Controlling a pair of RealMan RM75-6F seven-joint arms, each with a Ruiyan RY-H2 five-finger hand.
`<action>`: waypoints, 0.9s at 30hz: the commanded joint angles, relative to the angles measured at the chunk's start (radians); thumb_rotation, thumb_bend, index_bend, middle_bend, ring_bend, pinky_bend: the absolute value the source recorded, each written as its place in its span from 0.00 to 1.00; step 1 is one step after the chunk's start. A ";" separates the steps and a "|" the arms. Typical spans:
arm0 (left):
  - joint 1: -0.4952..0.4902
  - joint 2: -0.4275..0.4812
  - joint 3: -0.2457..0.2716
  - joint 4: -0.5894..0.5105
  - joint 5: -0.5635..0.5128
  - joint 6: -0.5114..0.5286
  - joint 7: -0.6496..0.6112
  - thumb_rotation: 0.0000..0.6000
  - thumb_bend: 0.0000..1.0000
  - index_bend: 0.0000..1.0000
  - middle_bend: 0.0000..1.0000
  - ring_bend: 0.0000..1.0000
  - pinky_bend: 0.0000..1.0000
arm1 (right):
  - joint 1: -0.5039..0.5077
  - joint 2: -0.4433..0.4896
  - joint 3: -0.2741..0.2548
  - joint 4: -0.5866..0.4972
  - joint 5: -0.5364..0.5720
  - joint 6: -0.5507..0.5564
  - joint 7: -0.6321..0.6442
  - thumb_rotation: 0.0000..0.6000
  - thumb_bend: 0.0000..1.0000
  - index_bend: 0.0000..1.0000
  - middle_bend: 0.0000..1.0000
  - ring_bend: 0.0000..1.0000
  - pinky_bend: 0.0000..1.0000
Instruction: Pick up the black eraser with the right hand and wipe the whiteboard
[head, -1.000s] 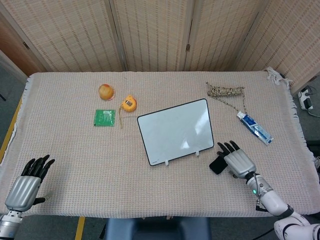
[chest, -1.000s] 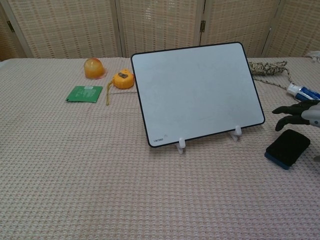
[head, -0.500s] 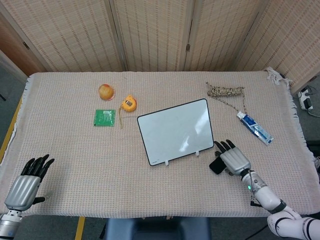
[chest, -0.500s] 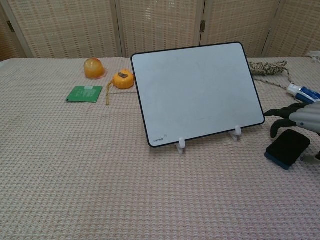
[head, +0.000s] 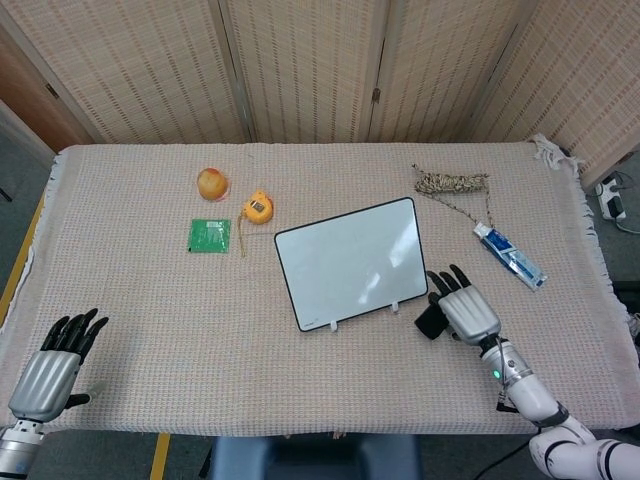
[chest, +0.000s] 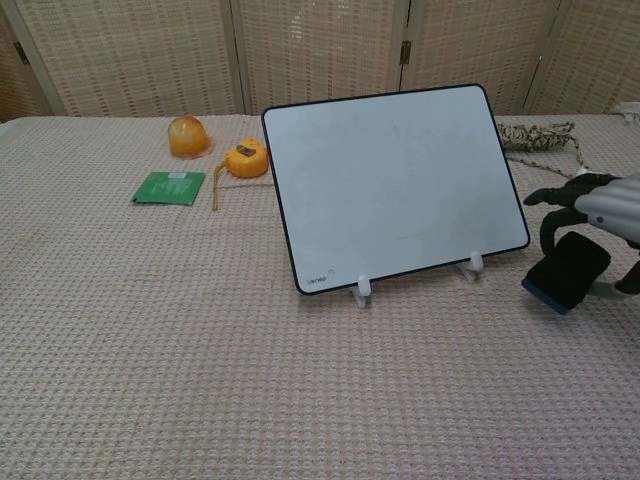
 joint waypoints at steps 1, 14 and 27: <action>0.001 -0.001 0.000 -0.002 0.002 0.004 0.004 1.00 0.24 0.00 0.00 0.00 0.00 | -0.032 -0.004 0.015 -0.016 -0.059 0.113 0.026 1.00 0.31 0.62 0.12 0.14 0.00; 0.005 0.001 0.004 -0.008 0.013 0.015 0.005 1.00 0.24 0.00 0.00 0.00 0.00 | 0.016 -0.288 0.139 0.211 -0.115 0.287 0.042 1.00 0.31 0.62 0.12 0.11 0.00; 0.010 0.016 0.007 -0.010 0.028 0.032 -0.032 1.00 0.24 0.00 0.00 0.00 0.00 | 0.125 -0.480 0.213 0.447 -0.100 0.287 0.070 1.00 0.31 0.47 0.07 0.07 0.00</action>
